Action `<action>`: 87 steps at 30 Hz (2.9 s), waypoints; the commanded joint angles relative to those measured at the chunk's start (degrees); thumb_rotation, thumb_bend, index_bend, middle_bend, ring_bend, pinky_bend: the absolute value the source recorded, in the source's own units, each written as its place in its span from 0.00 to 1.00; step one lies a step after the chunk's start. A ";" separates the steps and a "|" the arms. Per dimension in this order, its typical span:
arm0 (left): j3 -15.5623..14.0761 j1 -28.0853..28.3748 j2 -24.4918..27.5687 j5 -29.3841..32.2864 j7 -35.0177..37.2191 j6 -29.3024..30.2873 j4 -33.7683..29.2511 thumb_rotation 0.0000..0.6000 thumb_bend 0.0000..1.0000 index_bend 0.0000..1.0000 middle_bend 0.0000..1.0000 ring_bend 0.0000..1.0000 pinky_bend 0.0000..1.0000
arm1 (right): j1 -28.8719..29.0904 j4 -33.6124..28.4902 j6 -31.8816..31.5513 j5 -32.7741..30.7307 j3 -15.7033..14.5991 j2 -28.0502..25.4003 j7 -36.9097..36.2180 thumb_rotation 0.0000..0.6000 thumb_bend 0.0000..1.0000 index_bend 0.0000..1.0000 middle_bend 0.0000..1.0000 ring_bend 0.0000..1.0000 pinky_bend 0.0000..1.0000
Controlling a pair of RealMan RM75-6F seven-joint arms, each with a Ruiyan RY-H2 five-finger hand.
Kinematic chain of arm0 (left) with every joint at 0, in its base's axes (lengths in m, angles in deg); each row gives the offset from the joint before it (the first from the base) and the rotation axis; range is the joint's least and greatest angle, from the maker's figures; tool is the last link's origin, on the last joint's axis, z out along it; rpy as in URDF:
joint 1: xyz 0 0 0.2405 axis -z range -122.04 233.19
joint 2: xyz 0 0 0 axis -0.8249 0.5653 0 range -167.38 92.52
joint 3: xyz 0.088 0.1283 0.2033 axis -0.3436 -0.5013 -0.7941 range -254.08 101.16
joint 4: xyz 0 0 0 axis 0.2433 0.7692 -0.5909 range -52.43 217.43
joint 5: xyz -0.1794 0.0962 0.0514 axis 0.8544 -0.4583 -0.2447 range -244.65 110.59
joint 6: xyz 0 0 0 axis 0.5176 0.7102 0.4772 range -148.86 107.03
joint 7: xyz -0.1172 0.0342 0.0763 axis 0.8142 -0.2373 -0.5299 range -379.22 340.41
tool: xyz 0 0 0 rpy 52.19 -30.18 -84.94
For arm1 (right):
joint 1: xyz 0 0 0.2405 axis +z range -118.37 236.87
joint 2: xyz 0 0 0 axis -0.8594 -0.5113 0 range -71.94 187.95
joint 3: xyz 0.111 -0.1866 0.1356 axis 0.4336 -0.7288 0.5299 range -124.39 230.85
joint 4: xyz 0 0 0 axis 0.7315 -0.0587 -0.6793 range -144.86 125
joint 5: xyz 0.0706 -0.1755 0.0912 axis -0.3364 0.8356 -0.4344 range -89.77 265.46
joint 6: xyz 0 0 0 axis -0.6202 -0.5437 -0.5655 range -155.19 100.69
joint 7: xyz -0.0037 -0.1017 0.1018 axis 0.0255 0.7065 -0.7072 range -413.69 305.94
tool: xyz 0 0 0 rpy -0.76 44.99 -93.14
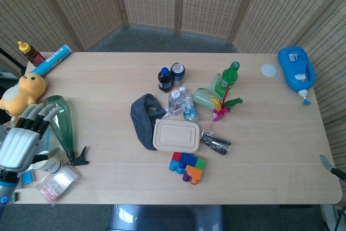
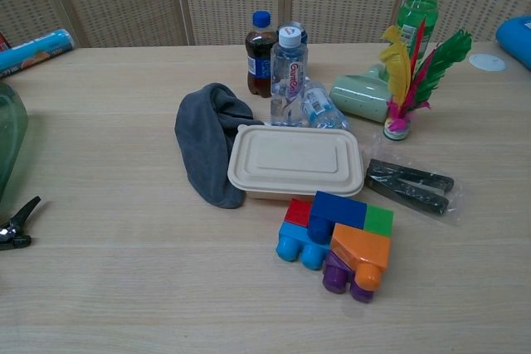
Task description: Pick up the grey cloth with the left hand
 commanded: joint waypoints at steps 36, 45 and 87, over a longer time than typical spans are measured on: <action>-1.08 47.47 -47.44 -0.14 13.77 -40.12 64.94 1.00 0.00 0.00 0.00 0.00 0.00 | 1.17 3.61 5.77 -8.24 2.88 -0.11 -3.20 0.88 0.00 0.00 0.00 0.00 0.00; -2.80 47.83 -51.43 1.62 13.76 -41.83 70.25 1.00 0.00 0.00 0.00 0.00 0.00 | 1.15 3.89 6.62 -8.71 3.06 -0.53 -4.47 0.88 0.00 0.00 0.00 0.00 0.00; 12.04 49.07 -24.38 13.46 -10.89 -27.27 31.63 1.00 0.07 0.91 0.81 0.73 0.95 | 0.46 0.57 5.75 -5.26 1.94 -1.95 -6.20 0.89 0.00 0.00 0.00 0.00 0.00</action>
